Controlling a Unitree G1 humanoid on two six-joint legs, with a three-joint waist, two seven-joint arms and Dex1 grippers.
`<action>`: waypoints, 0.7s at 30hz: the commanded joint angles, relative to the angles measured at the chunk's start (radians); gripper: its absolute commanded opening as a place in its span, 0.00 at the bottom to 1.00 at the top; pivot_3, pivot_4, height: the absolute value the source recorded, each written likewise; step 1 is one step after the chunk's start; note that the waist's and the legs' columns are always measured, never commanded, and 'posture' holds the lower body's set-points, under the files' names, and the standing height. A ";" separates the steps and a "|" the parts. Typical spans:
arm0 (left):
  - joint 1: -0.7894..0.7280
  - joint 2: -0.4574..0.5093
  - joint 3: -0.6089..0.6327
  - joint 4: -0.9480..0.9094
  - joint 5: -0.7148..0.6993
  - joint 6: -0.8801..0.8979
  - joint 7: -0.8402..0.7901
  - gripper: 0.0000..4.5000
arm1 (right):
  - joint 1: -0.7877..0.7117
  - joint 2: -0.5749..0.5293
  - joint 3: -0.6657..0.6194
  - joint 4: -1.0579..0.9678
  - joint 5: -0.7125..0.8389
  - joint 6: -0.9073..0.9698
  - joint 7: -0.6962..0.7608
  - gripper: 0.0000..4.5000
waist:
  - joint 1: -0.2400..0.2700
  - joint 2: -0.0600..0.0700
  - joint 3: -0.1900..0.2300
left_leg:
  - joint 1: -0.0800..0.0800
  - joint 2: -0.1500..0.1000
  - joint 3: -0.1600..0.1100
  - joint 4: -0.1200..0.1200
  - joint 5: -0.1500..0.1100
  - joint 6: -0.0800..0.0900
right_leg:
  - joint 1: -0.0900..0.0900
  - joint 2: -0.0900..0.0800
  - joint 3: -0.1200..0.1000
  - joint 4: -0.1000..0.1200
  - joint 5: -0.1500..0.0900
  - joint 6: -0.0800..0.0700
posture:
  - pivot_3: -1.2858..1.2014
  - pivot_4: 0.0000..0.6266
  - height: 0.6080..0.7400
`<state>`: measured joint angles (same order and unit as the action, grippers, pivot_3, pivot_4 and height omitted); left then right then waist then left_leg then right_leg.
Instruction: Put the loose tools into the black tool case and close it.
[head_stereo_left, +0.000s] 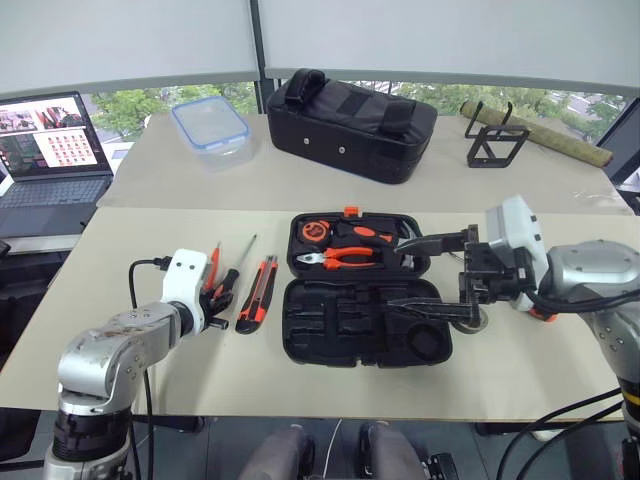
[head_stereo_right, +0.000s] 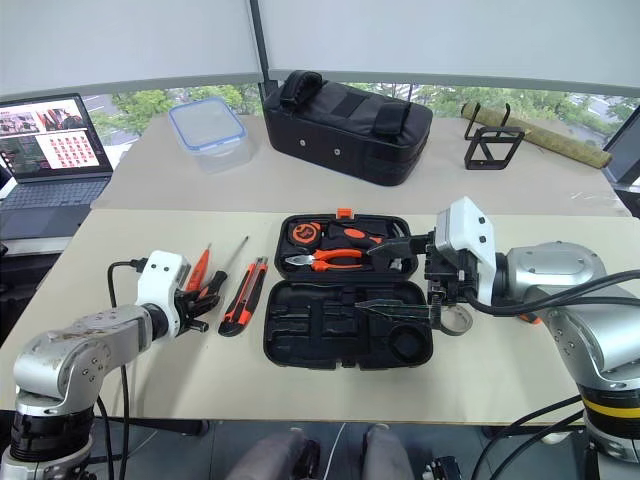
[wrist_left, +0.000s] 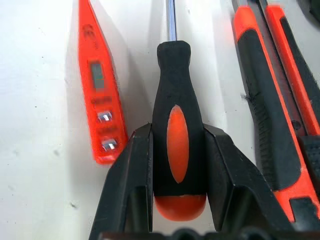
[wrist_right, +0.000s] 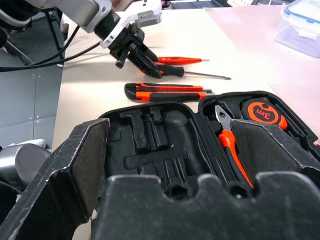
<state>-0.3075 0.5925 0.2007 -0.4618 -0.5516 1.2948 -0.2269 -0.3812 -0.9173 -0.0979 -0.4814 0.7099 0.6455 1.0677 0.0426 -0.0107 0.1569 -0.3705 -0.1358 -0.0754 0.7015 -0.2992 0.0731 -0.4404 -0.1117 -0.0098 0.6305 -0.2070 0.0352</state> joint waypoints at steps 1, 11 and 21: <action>-0.115 0.099 0.019 -0.024 -0.036 -0.047 -0.120 0.19 | 0.005 -0.020 -0.050 -0.010 0.007 -0.012 0.003 1.00 | -0.001 -0.001 0.000 | 0.000 0.000 0.000 0.000 0.000 0.000 | 0.000 0.000 0.000 0.000 0.000 0.000 | 0.52 0.24 0.86; -0.380 0.312 -0.480 0.217 0.150 -0.702 -0.987 0.19 | 0.143 -0.078 -0.137 0.042 -0.060 -0.036 0.003 1.00 | -0.005 -0.003 0.002 | -0.001 -0.002 0.000 0.000 0.000 0.000 | 0.001 -0.001 -0.003 -0.003 0.000 0.000 | 0.52 0.24 0.86; -0.528 0.077 -0.685 0.540 0.414 -0.863 -0.998 0.19 | 0.305 -0.076 -0.279 -0.041 -0.038 -0.001 -0.038 1.00 | -0.009 -0.003 0.002 | -0.006 -0.001 -0.001 0.001 0.005 0.010 | -0.002 -0.001 0.000 -0.003 0.000 0.000 | 0.52 0.24 0.86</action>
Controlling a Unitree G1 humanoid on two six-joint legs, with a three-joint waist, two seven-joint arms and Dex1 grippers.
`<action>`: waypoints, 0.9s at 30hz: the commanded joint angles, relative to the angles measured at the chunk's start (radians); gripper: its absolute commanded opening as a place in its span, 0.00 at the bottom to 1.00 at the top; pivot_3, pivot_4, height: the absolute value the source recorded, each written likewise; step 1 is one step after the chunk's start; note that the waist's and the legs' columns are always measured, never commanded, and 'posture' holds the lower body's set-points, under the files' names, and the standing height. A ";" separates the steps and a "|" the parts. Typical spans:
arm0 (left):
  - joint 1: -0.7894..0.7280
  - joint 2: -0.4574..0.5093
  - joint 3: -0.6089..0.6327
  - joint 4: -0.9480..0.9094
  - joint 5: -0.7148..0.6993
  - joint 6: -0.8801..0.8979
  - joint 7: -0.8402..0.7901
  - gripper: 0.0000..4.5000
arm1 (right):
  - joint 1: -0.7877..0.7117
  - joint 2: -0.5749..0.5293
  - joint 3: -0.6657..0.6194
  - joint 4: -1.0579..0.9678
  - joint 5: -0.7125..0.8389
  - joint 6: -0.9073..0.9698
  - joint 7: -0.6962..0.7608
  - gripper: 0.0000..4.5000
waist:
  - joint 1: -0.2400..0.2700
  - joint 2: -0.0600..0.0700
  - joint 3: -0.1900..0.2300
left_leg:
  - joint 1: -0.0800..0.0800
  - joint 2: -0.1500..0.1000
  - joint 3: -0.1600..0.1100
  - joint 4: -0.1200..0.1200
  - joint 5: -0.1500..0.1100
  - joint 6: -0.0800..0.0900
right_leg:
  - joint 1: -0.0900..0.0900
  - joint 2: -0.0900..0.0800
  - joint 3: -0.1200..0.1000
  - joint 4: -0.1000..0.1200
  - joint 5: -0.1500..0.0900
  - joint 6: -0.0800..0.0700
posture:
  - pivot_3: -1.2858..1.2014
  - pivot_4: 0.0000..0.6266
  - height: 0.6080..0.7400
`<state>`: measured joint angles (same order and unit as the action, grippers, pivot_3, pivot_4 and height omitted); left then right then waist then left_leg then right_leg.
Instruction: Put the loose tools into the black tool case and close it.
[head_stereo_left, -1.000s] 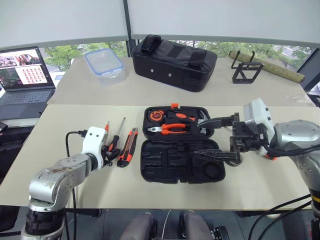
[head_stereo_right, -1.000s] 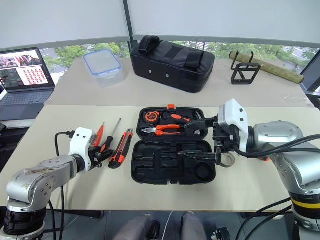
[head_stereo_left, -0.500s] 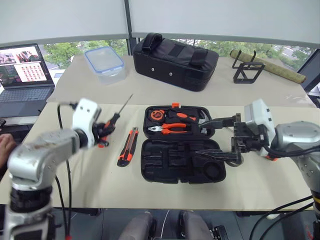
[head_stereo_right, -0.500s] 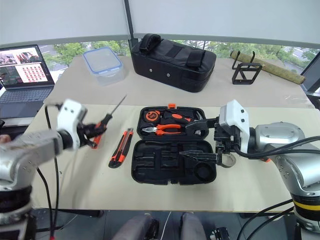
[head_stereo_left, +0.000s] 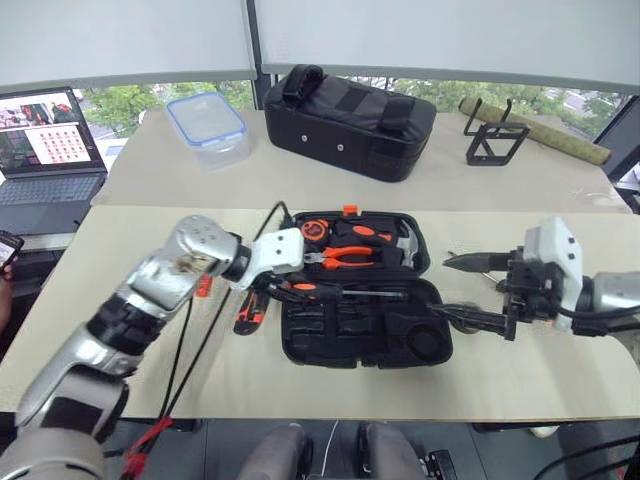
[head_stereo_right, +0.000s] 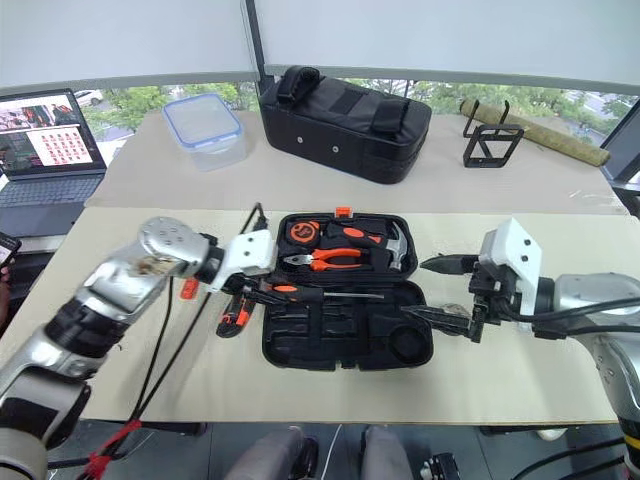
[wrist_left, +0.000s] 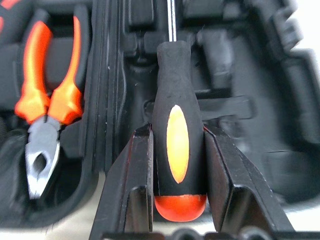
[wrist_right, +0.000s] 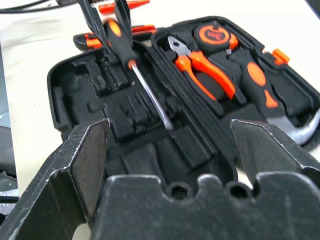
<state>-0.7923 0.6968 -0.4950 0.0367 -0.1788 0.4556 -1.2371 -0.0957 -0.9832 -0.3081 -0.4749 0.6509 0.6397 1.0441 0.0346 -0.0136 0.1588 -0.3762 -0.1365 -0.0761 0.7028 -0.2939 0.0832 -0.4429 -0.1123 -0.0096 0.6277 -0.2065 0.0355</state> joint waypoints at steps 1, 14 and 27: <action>-0.045 -0.037 0.012 0.053 0.051 -0.027 0.008 0.19 | 0.028 -0.010 -0.076 -0.052 0.022 0.006 -0.018 1.00 | -0.001 0.000 0.000 | -0.001 0.000 0.000 0.000 0.000 0.000 | -0.001 0.000 0.000 0.001 0.000 0.000 | 0.52 0.24 0.86; -0.050 -0.125 0.039 0.131 0.105 -0.057 0.010 0.42 | 0.063 -0.008 -0.111 -0.076 0.030 0.021 -0.043 1.00 | 0.006 0.000 0.000 | -0.009 0.000 -0.001 0.010 0.000 0.001 | -0.006 0.000 -0.001 0.004 0.001 0.001 | 0.52 0.24 0.86; -0.101 -0.164 0.097 0.090 0.066 0.006 -0.013 0.61 | 0.067 -0.016 -0.117 -0.080 0.057 0.022 -0.044 1.00 | 0.004 0.000 0.000 | -0.011 0.000 -0.001 0.012 0.000 0.001 | -0.008 0.000 -0.001 0.005 0.001 0.001 | 0.52 0.24 0.86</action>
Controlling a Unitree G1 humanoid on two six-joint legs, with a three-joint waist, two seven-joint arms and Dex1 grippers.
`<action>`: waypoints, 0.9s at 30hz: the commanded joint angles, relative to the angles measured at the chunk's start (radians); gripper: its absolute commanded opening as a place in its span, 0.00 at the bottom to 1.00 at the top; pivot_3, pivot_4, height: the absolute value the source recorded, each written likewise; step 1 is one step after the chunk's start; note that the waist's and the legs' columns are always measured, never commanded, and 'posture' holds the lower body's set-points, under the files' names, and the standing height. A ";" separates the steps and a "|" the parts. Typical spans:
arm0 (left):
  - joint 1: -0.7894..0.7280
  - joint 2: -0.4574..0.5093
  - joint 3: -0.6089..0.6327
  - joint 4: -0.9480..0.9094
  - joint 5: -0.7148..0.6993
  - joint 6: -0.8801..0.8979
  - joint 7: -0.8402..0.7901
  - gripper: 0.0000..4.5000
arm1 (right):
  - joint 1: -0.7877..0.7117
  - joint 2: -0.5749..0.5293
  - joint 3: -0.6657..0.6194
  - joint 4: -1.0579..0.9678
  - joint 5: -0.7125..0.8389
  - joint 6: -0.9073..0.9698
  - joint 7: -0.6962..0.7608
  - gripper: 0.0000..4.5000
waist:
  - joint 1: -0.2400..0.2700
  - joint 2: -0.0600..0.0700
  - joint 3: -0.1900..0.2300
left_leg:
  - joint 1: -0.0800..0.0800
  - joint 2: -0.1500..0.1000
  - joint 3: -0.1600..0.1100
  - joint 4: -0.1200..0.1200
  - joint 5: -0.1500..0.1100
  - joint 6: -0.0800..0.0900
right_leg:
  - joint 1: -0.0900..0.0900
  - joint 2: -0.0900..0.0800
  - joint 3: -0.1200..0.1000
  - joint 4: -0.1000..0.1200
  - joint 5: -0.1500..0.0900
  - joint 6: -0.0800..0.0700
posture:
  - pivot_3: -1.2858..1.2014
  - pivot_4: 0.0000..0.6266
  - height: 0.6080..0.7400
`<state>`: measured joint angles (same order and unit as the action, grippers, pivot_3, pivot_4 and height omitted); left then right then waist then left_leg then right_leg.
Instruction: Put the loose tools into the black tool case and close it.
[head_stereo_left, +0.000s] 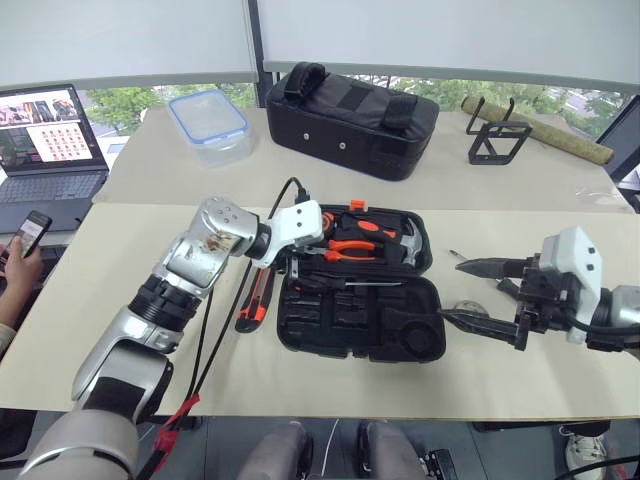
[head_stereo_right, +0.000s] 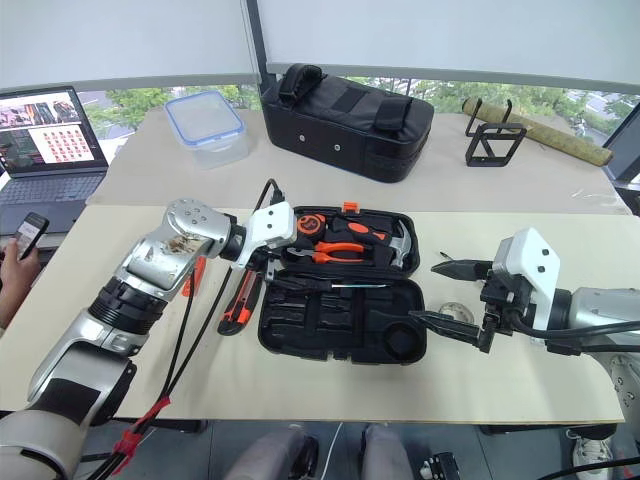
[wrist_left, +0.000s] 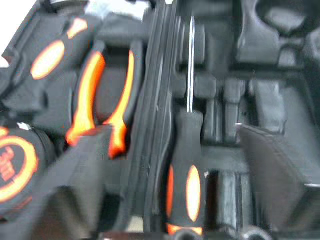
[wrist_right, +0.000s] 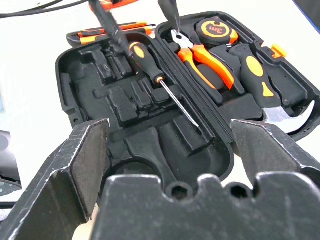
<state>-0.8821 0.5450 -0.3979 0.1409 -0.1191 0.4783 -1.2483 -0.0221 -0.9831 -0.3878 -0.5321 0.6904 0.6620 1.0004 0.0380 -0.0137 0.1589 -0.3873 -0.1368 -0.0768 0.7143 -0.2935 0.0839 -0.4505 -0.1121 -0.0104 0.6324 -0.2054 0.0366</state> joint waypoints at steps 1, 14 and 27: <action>-0.011 -0.018 -0.007 -0.002 0.017 -0.026 0.003 0.53 | -0.007 -0.016 -0.037 -0.022 0.017 -0.001 -0.001 1.00 | 0.001 0.000 0.000 | 0.000 0.000 0.000 0.000 0.000 0.000 | 0.000 0.000 0.000 0.000 0.000 0.000 | 0.52 0.24 0.86; 0.000 -0.084 -0.162 0.175 0.203 -0.223 0.007 0.01 | 0.024 0.003 -0.035 -0.014 -0.003 -0.012 -0.021 1.00 | 0.004 0.000 -0.001 | 0.000 0.000 0.000 0.000 0.000 0.000 | 0.001 -0.001 0.000 0.000 0.000 0.000 | 0.52 0.24 0.86; 0.000 0.006 0.151 0.003 -0.135 0.071 -0.143 0.35 | 0.209 0.045 -0.182 0.151 -0.117 -0.051 -0.070 1.00 | -0.003 0.000 -0.001 | 0.003 0.000 0.000 0.001 -0.001 0.003 | 0.004 0.001 0.001 0.000 0.002 0.002 | 0.52 0.24 0.86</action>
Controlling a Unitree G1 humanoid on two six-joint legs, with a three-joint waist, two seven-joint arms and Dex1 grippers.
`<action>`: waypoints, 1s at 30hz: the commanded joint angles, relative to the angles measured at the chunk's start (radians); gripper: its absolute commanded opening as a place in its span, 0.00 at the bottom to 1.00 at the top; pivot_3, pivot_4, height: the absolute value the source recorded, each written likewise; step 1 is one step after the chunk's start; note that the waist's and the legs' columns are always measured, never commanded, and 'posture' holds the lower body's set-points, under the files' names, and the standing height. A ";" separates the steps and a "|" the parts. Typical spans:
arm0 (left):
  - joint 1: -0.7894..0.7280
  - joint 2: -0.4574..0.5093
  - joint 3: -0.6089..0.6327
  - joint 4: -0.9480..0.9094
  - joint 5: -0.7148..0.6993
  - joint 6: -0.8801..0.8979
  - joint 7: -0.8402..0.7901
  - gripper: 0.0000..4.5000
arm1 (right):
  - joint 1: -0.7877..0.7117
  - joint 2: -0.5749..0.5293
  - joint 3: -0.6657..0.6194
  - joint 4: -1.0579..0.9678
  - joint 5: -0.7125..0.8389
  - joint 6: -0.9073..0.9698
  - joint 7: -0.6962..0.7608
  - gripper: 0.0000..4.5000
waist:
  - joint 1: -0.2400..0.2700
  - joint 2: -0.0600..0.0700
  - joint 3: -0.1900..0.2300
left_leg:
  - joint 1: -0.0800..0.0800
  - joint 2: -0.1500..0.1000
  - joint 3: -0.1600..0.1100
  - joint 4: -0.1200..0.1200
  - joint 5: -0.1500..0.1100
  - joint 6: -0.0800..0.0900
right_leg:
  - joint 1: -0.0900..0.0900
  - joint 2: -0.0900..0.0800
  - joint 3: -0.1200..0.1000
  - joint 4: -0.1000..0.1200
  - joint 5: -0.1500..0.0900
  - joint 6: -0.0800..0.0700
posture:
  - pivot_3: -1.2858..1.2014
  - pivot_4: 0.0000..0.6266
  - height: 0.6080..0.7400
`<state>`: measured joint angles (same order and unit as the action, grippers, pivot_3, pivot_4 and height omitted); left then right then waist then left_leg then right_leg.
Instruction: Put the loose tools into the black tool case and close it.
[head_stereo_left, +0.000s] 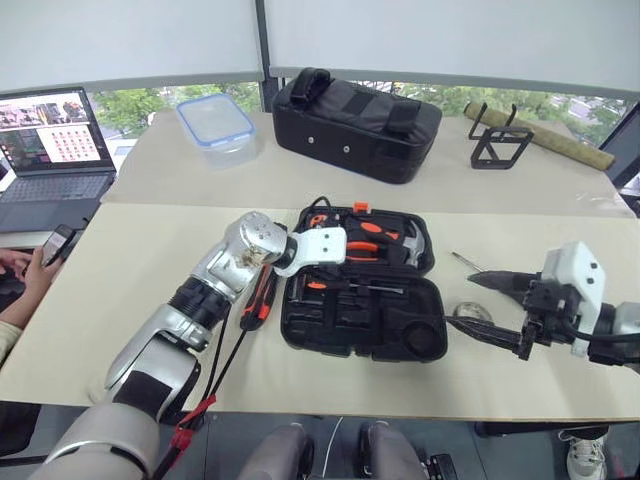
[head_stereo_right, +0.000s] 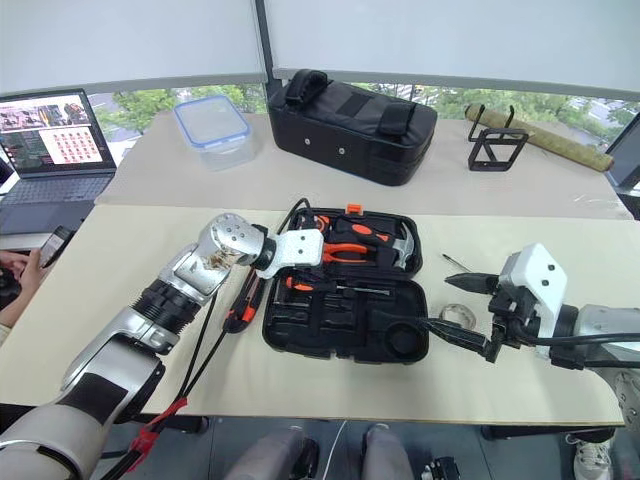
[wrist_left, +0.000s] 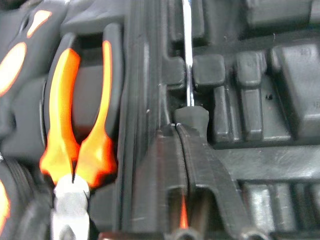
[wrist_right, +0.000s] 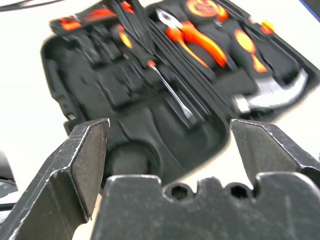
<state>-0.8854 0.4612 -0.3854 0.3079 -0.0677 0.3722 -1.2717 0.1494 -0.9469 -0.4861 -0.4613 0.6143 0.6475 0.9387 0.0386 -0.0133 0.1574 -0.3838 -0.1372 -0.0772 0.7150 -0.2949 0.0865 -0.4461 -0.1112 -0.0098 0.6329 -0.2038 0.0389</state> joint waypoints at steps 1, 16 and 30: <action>0.017 0.126 0.161 -0.206 -0.227 0.217 -0.148 0.42 | 0.045 0.009 -0.088 0.120 -0.059 -0.055 -0.006 1.00 | -0.008 0.000 0.000 | -0.003 0.000 0.001 0.000 0.000 -0.001 | -0.005 0.000 0.000 0.002 0.000 0.000 | 0.52 0.24 0.86; 0.171 0.336 0.290 -0.578 -0.506 0.451 -0.160 0.99 | -0.341 -0.029 0.222 0.821 -0.331 -0.356 0.096 1.00 | -0.028 0.003 -0.001 | -0.001 -0.001 0.005 0.001 0.001 -0.003 | -0.007 -0.001 0.002 0.009 0.000 -0.002 | 0.52 0.24 0.86; 0.230 0.423 0.282 -0.613 -0.504 0.399 -0.127 1.00 | -0.452 -0.030 0.275 0.922 -0.328 -0.414 0.249 0.23 | -0.032 0.003 -0.001 | -0.001 0.000 0.005 0.000 0.002 -0.003 | -0.008 -0.001 0.006 0.009 0.000 -0.003 | 0.52 0.24 0.86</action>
<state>-0.6538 0.8629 -0.1128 -0.2924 -0.5813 0.8044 -1.3884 -0.3011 -0.9430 -0.1778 0.5279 0.2533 0.2379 1.1560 0.0068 -0.0102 0.1563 -0.3848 -0.1373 -0.0721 0.7149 -0.2932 0.0833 -0.4545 -0.1119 -0.0035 0.6418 -0.2039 0.0361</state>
